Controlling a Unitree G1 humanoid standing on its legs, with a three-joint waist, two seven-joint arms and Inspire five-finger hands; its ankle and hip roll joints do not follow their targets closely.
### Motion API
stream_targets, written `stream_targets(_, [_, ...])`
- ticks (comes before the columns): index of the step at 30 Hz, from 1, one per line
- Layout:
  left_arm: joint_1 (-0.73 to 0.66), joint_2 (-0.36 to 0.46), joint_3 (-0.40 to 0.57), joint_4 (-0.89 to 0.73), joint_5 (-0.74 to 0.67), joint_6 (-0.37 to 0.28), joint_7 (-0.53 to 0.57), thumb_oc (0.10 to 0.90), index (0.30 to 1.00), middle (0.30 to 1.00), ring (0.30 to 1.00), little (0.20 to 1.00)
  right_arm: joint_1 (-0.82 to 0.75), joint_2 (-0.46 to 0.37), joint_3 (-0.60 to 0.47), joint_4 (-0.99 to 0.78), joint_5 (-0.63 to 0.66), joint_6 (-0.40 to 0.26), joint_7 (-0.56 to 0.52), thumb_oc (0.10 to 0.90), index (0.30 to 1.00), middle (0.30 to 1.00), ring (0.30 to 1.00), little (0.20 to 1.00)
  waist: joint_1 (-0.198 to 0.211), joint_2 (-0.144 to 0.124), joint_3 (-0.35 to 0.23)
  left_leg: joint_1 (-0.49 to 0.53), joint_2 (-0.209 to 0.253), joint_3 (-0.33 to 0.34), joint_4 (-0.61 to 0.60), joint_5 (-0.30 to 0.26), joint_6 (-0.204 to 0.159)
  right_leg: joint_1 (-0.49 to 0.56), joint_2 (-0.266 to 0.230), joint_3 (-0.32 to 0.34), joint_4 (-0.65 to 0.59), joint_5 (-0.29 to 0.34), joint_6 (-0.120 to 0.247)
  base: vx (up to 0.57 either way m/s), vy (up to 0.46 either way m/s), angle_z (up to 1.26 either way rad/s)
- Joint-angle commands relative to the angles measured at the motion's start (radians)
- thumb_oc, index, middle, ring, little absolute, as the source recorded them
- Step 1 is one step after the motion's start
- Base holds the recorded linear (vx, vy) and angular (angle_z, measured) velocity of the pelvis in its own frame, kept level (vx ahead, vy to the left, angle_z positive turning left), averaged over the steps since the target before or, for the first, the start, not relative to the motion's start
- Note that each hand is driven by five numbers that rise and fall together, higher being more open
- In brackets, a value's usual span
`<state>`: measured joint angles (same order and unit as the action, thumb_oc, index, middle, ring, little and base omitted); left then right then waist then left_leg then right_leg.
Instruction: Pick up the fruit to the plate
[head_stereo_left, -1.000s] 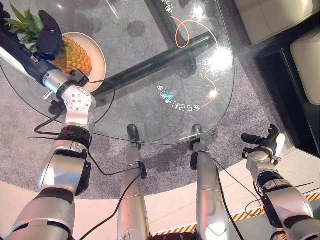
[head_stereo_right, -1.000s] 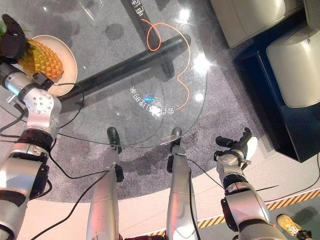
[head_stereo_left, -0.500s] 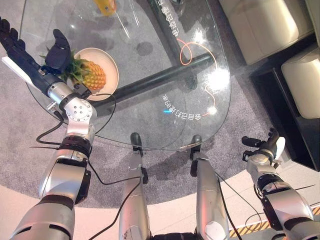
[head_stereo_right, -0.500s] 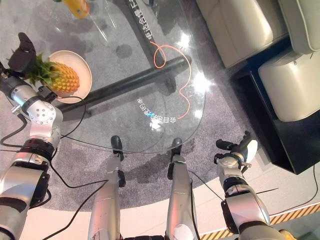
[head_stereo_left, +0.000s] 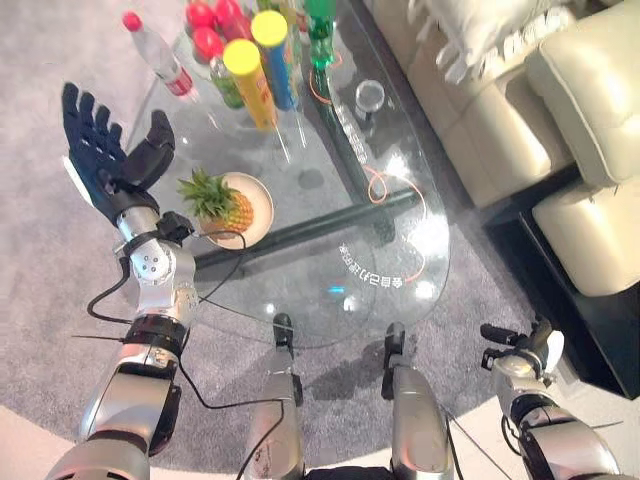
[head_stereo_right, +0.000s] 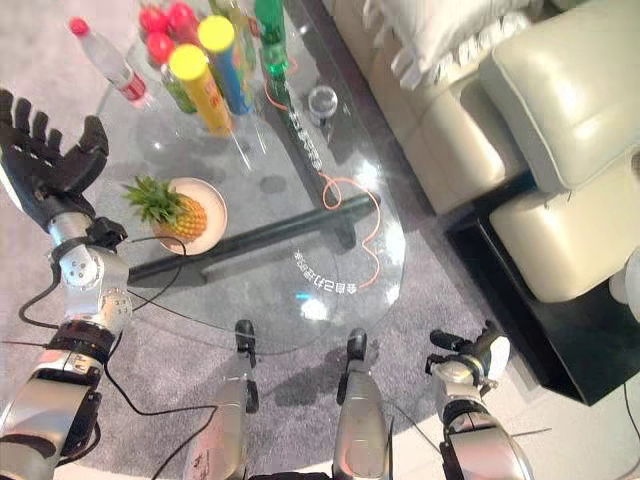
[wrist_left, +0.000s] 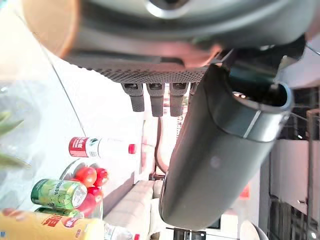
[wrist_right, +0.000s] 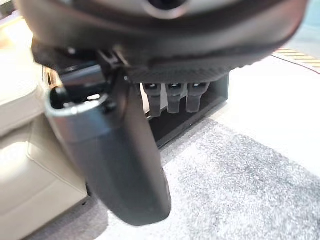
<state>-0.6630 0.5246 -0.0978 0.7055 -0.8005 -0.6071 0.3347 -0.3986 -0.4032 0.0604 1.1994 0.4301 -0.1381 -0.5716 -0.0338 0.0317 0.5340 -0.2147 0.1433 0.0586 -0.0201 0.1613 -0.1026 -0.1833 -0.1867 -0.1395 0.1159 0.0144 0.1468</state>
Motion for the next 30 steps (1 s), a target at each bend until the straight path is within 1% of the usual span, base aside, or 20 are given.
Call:
stream_targets(1, [0.031,-0.003,0.06,-0.015,-0.046,0.03,-0.105,0.8,0.9,0.9,0.9,0.9,0.129,-0.022,-0.029,0.003,-0.042,-0.056,0.031,0.8,0.9,0.9,0.9,0.9,0.014,-0.025,-0.189,0.06,-0.026,0.037,0.019,-0.11,-0.003,0.035,-0.031,-0.011,-0.038,0.006,-0.004,0.18,0.011,0.07])
stream_targets(2, [0.075,-0.007,0.073,-0.007,-0.043,0.077,-0.123,0.8,0.9,0.9,0.9,0.9,0.157,-0.013,-0.039,0.002,-0.063,-0.051,0.055,0.8,0.9,0.9,0.9,0.9,0.013,-0.025,-0.218,0.089,-0.026,0.04,0.008,-0.11,-0.001,0.063,-0.032,-0.011,-0.049,0.011,-0.003,0.14,0.017,0.13])
stream_targets(4, [0.135,-0.014,0.083,0.022,-0.004,0.126,-0.124,0.8,0.9,0.9,0.9,0.9,0.201,0.0,-0.044,0.006,-0.067,-0.028,0.113,0.8,0.9,0.9,0.9,0.9,0.008,-0.026,-0.261,0.132,-0.024,0.046,-0.005,-0.112,0.001,0.104,-0.03,-0.007,-0.068,0.014,-0.003,0.2,0.02,0.09])
stream_targets(5, [0.169,-0.018,0.088,0.04,0.006,0.159,-0.133,0.8,0.9,0.9,0.9,0.9,0.222,0.006,-0.047,0.012,-0.096,-0.014,0.149,0.8,0.9,0.9,0.9,0.9,0.006,-0.024,-0.284,0.155,-0.022,0.049,-0.011,-0.114,0.002,0.124,-0.029,-0.006,-0.074,0.015,-0.002,0.15,0.016,0.02])
stream_targets(6, [0.169,-0.018,0.088,0.04,0.006,0.159,-0.133,0.8,0.9,0.9,0.9,0.9,0.222,0.006,-0.047,0.012,-0.096,-0.014,0.149,0.8,0.9,0.9,0.9,0.9,0.006,-0.024,-0.284,0.155,-0.022,0.049,-0.011,-0.114,0.002,0.124,-0.029,-0.006,-0.074,0.015,-0.002,0.11,0.026,0.08])
stream_targets(8, [0.222,-0.026,0.094,0.071,0.045,0.21,-0.146,0.8,0.9,0.9,0.9,0.9,0.249,0.015,-0.042,0.019,-0.144,0.006,0.188,0.8,0.9,0.9,0.9,0.9,0.004,-0.022,-0.308,0.184,-0.019,0.053,-0.017,-0.117,0.002,0.151,-0.029,-0.007,-0.08,0.013,-0.003,0.16,0.037,0.05])
stream_targets(9, [0.291,-0.042,0.107,0.107,0.089,0.241,-0.175,0.8,0.9,0.9,0.9,0.9,0.279,0.023,-0.035,0.026,-0.159,0.032,0.232,0.8,0.9,0.9,0.9,0.9,0.005,-0.018,-0.338,0.218,-0.017,0.054,-0.026,-0.12,0.004,0.181,-0.028,-0.008,-0.088,0.012,-0.002,0.24,0.04,-0.04])
stream_targets(11, [0.357,-0.057,0.123,0.166,0.121,0.294,-0.224,0.8,0.9,0.9,0.9,0.9,0.306,0.03,-0.031,0.039,-0.192,0.064,0.273,0.8,0.9,0.9,0.9,0.9,0.007,-0.014,-0.369,0.248,-0.016,0.055,-0.038,-0.124,0.005,0.21,-0.026,-0.01,-0.1,0.011,-0.001,0.23,0.036,-0.06])
stream_targets(12, [0.392,-0.072,0.136,0.242,0.146,0.34,-0.276,0.8,0.9,0.9,0.9,0.9,0.317,0.033,-0.025,0.062,-0.228,0.1,0.319,0.8,0.9,0.9,0.9,0.9,0.008,-0.011,-0.387,0.269,-0.013,0.057,-0.047,-0.126,0.003,0.233,-0.027,-0.012,-0.114,0.01,0.0,0.18,0.039,-0.05])
stream_targets(13, [0.408,-0.078,0.138,0.289,0.165,0.386,-0.311,0.8,0.9,0.9,0.9,0.9,0.32,0.035,-0.016,0.077,-0.246,0.118,0.348,0.8,0.9,0.9,0.9,0.9,0.008,-0.01,-0.395,0.28,-0.011,0.059,-0.053,-0.128,0.002,0.246,-0.027,-0.017,-0.124,0.012,0.001,0.15,0.037,-0.04])
stream_targets(14, [0.427,-0.087,0.139,0.343,0.216,0.409,-0.331,0.8,0.9,0.9,0.9,0.9,0.322,0.038,-0.002,0.094,-0.262,0.155,0.389,0.8,0.9,0.9,0.9,0.9,0.009,-0.009,-0.405,0.291,-0.009,0.062,-0.059,-0.128,0.001,0.258,-0.027,-0.024,-0.135,0.015,0.003,0.1,0.028,-0.03])
stream_targets(15, [0.443,-0.095,0.137,0.407,0.255,0.42,-0.351,0.8,0.9,0.9,0.9,0.9,0.322,0.041,0.007,0.112,-0.292,0.176,0.42,0.8,0.9,0.9,0.9,0.9,0.009,-0.009,-0.413,0.3,-0.007,0.068,-0.065,-0.128,-0.001,0.268,-0.029,-0.032,-0.144,0.019,0.005,0.09,0.03,-0.03])
stream_targets(16, [0.462,-0.101,0.136,0.456,0.295,0.454,-0.366,0.8,0.9,0.9,0.9,0.9,0.322,0.043,0.017,0.128,-0.319,0.193,0.446,0.8,0.9,0.9,0.9,0.9,0.012,-0.009,-0.421,0.307,-0.004,0.072,-0.067,-0.129,-0.003,0.278,-0.031,-0.041,-0.15,0.02,0.007,0.08,0.033,-0.04])
stream_targets(17, [0.476,-0.108,0.134,0.497,0.341,0.472,-0.367,0.8,0.9,0.9,0.9,0.9,0.321,0.046,0.027,0.139,-0.327,0.205,0.462,0.8,0.9,0.9,0.9,0.9,0.012,-0.01,-0.426,0.312,-0.002,0.076,-0.067,-0.131,-0.004,0.285,-0.032,-0.045,-0.155,0.021,0.007,0.07,0.031,-0.08])
stream_targets(18, [0.487,-0.111,0.13,0.54,0.371,0.48,-0.37,0.8,0.9,0.9,0.9,0.9,0.318,0.046,0.032,0.151,-0.336,0.218,0.481,0.8,0.9,0.9,0.9,0.9,0.011,-0.009,-0.43,0.317,0.001,0.079,-0.067,-0.133,-0.005,0.292,-0.031,-0.049,-0.158,0.021,0.008,0.07,0.032,-0.1])
stream_targets(20, [0.508,-0.12,0.114,0.6,0.465,0.523,-0.391,0.8,0.9,0.9,0.9,0.9,0.313,0.05,0.043,0.171,-0.36,0.226,0.505,0.8,0.9,0.9,0.9,0.9,0.01,-0.01,-0.439,0.323,0.006,0.086,-0.067,-0.135,-0.007,0.303,-0.03,-0.057,-0.161,0.016,0.009,0.06,0.037,-0.07])
stream_targets(22, [0.525,-0.13,0.073,0.63,0.553,0.571,-0.415,0.8,0.9,0.9,0.9,0.9,0.309,0.054,0.058,0.177,-0.377,0.228,0.511,0.8,0.9,0.9,0.9,0.9,0.009,-0.008,-0.443,0.327,0.009,0.091,-0.067,-0.135,-0.009,0.307,-0.029,-0.062,-0.161,0.015,0.009,0.03,0.046,0.01])
stream_targets(23, [0.535,-0.142,0.056,0.64,0.578,0.58,-0.423,0.8,0.9,0.9,0.9,0.9,0.305,0.056,0.06,0.178,-0.391,0.232,0.514,0.8,0.9,0.9,0.9,0.9,0.008,-0.007,-0.443,0.331,0.01,0.094,-0.067,-0.136,-0.009,0.309,-0.029,-0.063,-0.161,0.015,0.009,0.03,0.059,0.0])
stream_targets(25, [0.555,-0.166,0.026,0.65,0.601,0.614,-0.449,0.8,0.9,0.9,0.9,0.9,0.301,0.058,0.072,0.175,-0.417,0.241,0.519,0.8,0.9,0.9,0.9,0.9,0.007,-0.007,-0.445,0.339,0.013,0.1,-0.067,-0.138,-0.008,0.316,-0.028,-0.065,-0.163,0.013,0.009,0.03,0.055,-0.01])
stream_targets(30, [0.565,-0.188,-0.01,0.652,0.613,0.631,-0.504,0.8,0.9,0.9,0.9,0.9,0.297,0.06,0.088,0.175,-0.444,0.257,0.534,0.8,0.9,0.9,0.9,0.9,0.008,-0.013,-0.443,0.347,0.021,0.107,-0.067,-0.137,-0.009,0.325,-0.026,-0.07,-0.17,0.015,0.009,0.01,0.007,0.0])
